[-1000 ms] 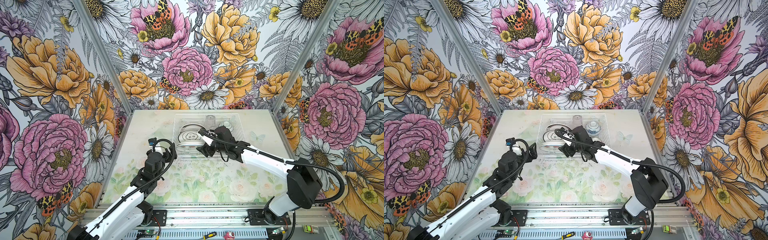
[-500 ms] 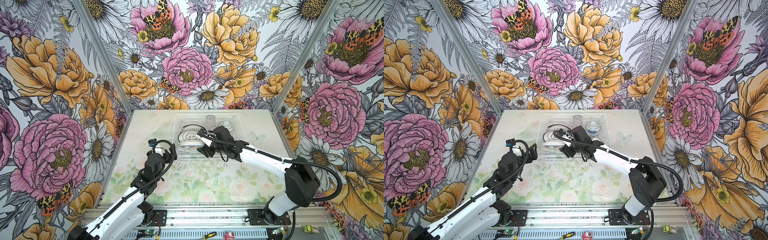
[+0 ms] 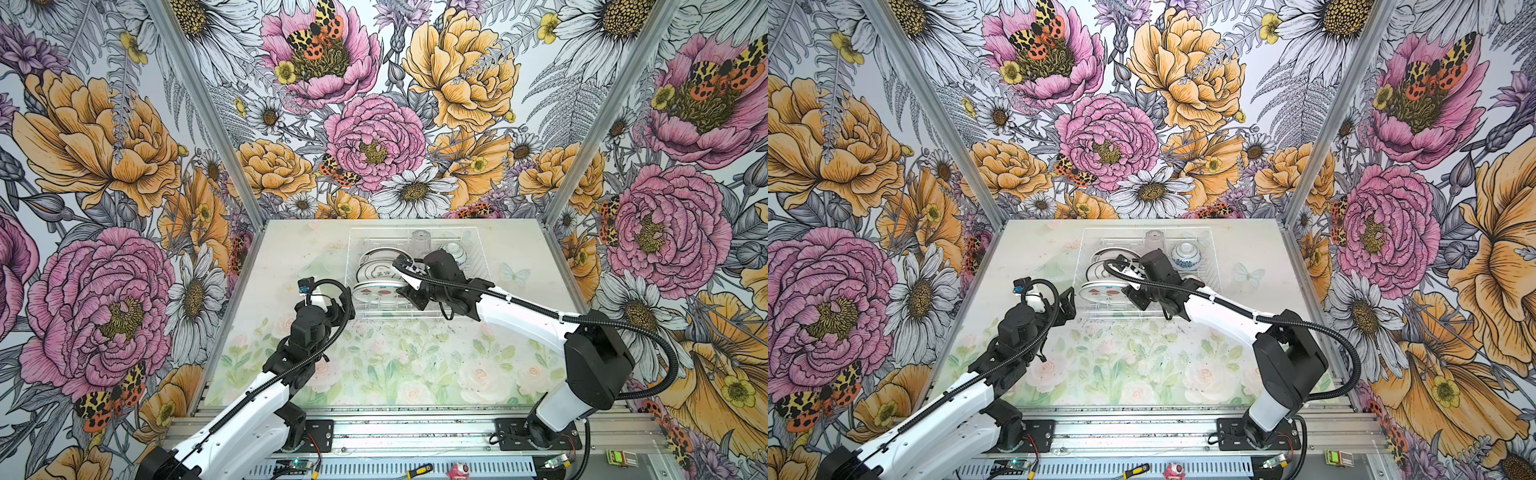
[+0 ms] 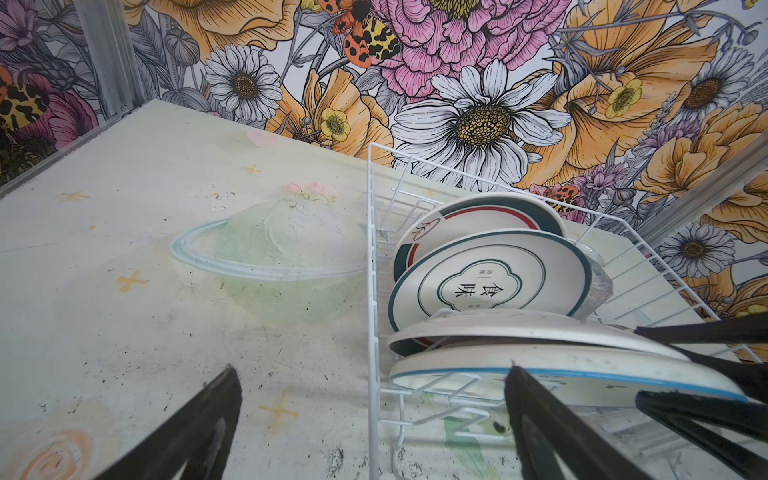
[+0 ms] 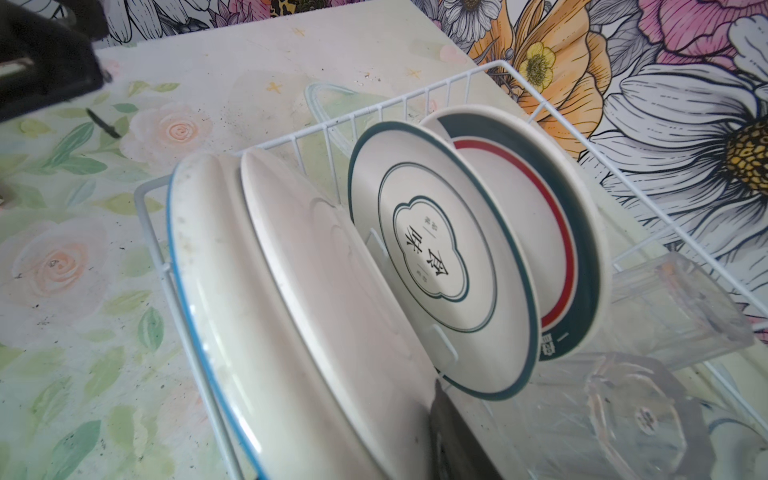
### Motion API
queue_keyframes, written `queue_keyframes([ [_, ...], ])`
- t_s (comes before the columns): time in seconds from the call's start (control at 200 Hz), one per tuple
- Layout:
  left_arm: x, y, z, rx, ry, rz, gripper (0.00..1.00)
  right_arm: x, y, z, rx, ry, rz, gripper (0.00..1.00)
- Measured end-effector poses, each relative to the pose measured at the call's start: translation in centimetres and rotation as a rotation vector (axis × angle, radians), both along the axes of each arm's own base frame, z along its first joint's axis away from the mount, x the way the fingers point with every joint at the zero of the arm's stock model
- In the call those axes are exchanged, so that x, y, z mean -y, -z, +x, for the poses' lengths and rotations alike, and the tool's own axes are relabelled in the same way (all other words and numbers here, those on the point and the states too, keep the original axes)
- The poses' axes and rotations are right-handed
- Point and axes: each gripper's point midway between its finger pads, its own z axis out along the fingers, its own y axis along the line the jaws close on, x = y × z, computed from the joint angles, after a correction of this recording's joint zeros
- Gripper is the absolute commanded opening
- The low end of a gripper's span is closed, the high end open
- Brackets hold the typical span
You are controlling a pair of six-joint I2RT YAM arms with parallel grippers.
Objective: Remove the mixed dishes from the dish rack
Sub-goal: 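Lift the watermelon-print plate upright out of the rack with the right gripper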
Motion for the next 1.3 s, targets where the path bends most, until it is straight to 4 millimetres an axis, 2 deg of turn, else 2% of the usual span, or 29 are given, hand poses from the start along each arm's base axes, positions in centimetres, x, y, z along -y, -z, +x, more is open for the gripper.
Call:
queue_keyframes([
  [0.245,0.1,0.3,0.1,-0.011,-0.001,-0.011,0.99,0.8,-0.4,1.3,0.078,0.023,-0.049,0.25],
  [0.57,0.3,0.4,0.1,-0.014,0.004,-0.019,0.99,1.1,-0.5,1.6,0.112,0.03,-0.08,0.16],
  [1.301,0.3,0.6,0.1,-0.018,0.01,-0.019,0.99,2.4,-1.7,1.0,0.141,0.045,-0.127,0.04],
])
